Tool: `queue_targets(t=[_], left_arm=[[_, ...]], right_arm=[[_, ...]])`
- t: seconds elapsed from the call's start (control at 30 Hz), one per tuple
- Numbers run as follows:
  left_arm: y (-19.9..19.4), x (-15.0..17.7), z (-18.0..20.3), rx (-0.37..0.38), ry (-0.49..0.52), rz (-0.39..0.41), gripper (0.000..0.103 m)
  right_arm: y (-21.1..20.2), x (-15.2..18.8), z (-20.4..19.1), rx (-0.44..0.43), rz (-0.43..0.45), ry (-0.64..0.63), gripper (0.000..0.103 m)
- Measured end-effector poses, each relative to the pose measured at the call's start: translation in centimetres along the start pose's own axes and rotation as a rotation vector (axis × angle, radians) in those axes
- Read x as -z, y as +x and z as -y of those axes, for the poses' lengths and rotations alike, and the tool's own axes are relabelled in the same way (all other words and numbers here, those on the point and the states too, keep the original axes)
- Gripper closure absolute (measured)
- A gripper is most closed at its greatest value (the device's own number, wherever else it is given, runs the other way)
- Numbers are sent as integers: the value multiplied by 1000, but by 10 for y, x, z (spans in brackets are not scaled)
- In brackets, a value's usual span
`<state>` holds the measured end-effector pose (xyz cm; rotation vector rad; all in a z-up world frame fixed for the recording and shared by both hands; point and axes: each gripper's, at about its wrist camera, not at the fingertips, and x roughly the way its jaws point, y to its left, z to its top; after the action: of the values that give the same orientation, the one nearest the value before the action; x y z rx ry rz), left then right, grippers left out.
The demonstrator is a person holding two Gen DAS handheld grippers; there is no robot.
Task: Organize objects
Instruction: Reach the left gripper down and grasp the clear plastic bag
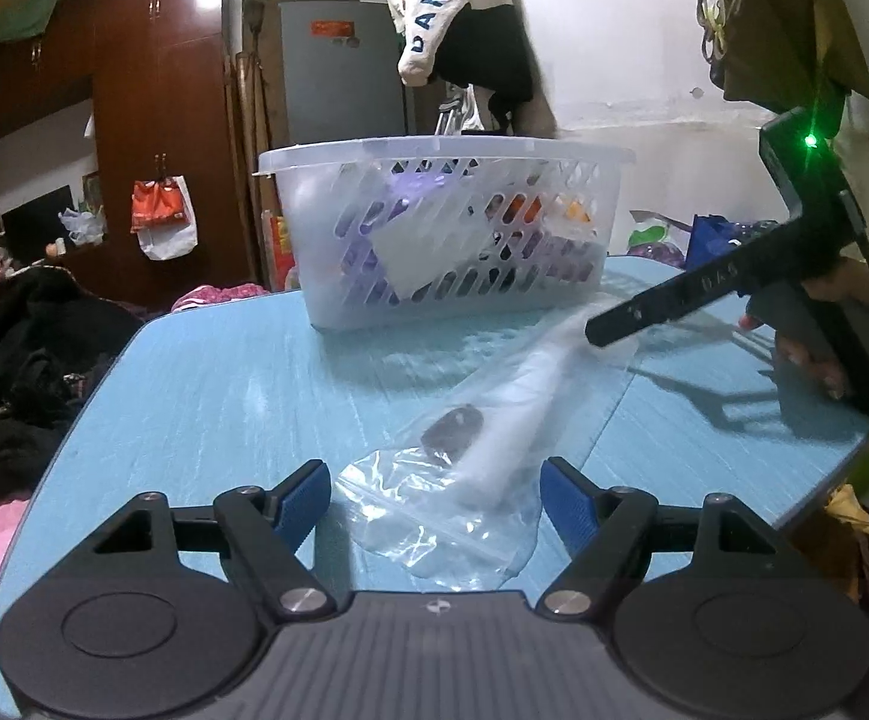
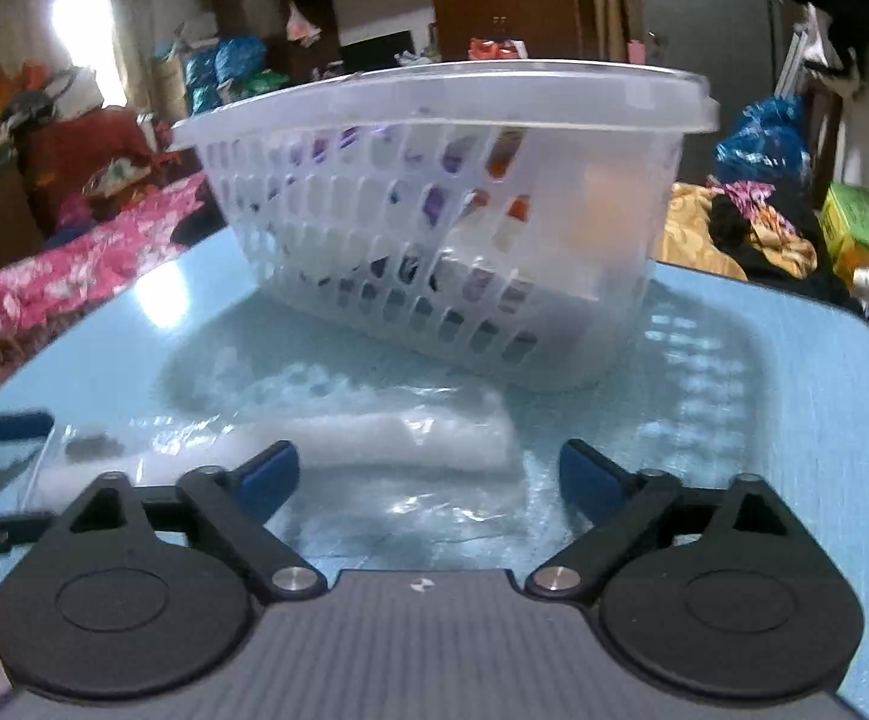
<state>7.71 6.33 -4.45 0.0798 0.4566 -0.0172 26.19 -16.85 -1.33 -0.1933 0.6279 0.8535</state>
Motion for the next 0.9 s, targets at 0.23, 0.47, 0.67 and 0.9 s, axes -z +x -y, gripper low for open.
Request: queue_targets(t=[0.23,0.47,0.67,0.9], left_arm=[[10,-5,3,11,17,8,44],[12,-8,16,8,61,21,73],[2,-7,15,20,66,69,76],[-20,-12,22,16,107,159,76]], right_arm=[[-7,1,-5,35,12,-40,49],[-14,5,-5,23,20,-60,82],[-25,9,-18,38,66,-87,91],[-51,6,-31,57,143,-107,92]])
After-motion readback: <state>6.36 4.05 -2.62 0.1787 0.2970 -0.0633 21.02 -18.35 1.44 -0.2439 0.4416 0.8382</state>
